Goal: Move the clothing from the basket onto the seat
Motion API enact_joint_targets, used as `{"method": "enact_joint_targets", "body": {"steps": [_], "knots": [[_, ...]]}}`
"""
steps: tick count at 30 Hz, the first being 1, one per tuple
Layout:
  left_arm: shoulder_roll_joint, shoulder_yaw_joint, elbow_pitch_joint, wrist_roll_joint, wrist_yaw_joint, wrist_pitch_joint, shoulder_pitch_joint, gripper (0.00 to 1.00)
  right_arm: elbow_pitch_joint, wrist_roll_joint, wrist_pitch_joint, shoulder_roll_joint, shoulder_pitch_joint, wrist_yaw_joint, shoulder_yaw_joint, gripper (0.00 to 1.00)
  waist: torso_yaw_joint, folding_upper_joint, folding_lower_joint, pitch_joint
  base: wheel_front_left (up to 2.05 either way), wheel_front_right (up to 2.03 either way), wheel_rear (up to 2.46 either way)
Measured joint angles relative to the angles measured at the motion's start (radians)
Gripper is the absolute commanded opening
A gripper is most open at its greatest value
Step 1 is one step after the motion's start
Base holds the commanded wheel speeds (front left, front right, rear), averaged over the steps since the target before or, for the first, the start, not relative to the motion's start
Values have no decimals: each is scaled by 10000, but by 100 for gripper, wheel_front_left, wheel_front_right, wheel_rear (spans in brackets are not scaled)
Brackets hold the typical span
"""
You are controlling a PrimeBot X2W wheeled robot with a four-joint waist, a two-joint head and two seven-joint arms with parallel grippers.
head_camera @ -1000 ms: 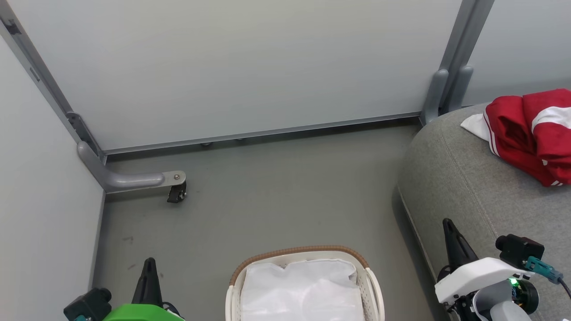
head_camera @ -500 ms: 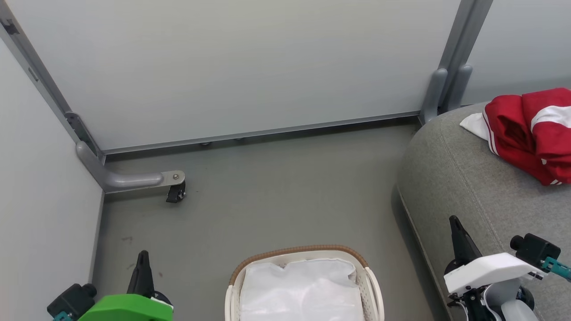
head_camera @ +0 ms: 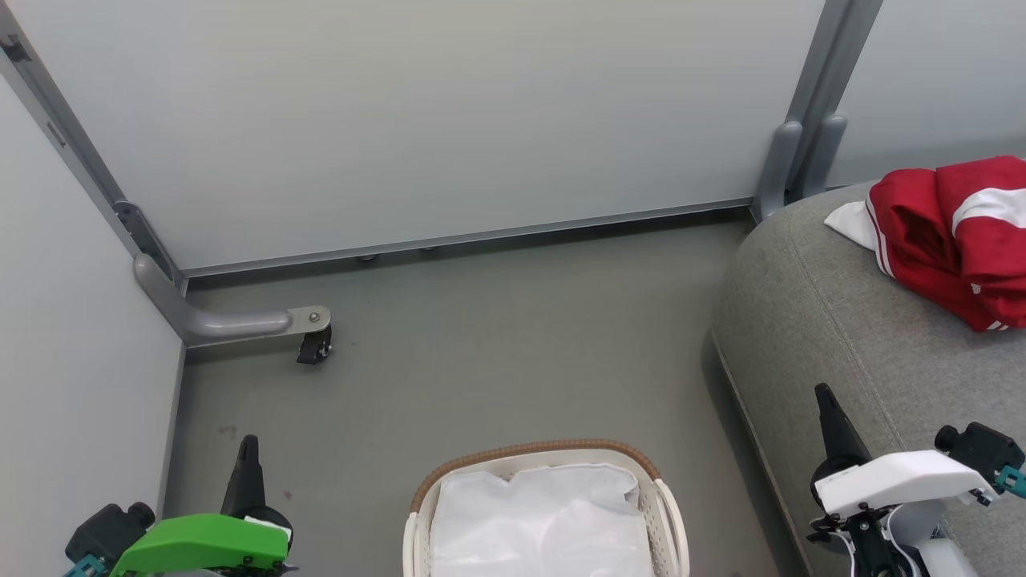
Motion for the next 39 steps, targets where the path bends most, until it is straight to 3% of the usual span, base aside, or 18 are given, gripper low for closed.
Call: {"method": "enact_joint_targets", "body": {"steps": [16,39], "knots": [[0,347,-111,-1825,-167,543,-264,0,-251,2117,529,-19,-2,0,-196,0,-42,0,0,26,0,0,0],[2,704,-199,-3680,-349,1087,-574,0,-510,4301,1066,-40,-10,-2,-389,0,-92,0,0,58,0,0,0]]}}
